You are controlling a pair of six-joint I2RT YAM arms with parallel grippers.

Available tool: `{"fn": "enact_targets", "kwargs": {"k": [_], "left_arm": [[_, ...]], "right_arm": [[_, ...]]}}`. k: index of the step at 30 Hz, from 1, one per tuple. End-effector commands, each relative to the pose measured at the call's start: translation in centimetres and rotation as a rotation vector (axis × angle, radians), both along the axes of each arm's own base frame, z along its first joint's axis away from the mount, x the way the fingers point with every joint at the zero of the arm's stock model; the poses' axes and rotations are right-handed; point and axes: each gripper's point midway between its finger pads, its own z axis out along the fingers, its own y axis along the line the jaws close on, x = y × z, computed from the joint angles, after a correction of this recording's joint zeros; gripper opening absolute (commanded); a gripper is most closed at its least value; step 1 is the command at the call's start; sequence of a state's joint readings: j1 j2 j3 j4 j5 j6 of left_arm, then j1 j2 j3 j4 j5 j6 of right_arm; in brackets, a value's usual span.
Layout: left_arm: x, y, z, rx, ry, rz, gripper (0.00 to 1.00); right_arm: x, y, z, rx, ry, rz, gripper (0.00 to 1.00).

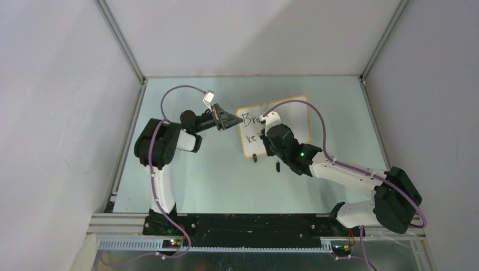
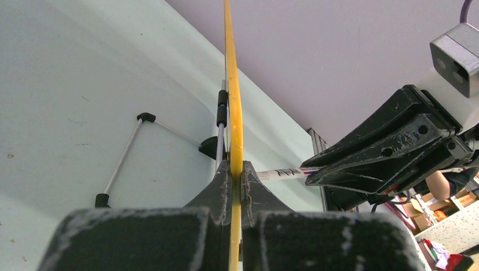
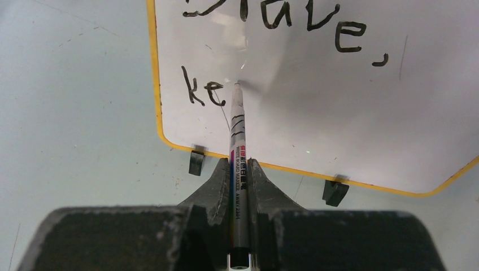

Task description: Write a sentence on the whiteboard

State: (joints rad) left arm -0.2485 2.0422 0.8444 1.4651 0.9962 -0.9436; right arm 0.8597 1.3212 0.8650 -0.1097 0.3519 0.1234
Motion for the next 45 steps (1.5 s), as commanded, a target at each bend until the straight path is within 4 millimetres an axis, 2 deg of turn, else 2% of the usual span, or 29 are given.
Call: {"fn": "enact_targets", "kwargs": {"k": [1, 26, 45], "left_arm": [[-0.8, -0.6, 1.5, -0.013, -0.08, -0.05, 0.0], [-0.9, -0.6, 1.5, -0.013, -0.08, -0.05, 0.0], [-0.9, -0.6, 1.5, -0.012, -0.082, -0.05, 0.0]], "right_arm": [[0.1, 0.6, -0.2, 0.02, 0.008, 0.009, 0.0], [0.2, 0.1, -1.0, -0.014, 0.015, -0.011, 0.0], [1.1, -1.8, -0.8, -0.021, 0.011, -0.098, 0.0]]}}
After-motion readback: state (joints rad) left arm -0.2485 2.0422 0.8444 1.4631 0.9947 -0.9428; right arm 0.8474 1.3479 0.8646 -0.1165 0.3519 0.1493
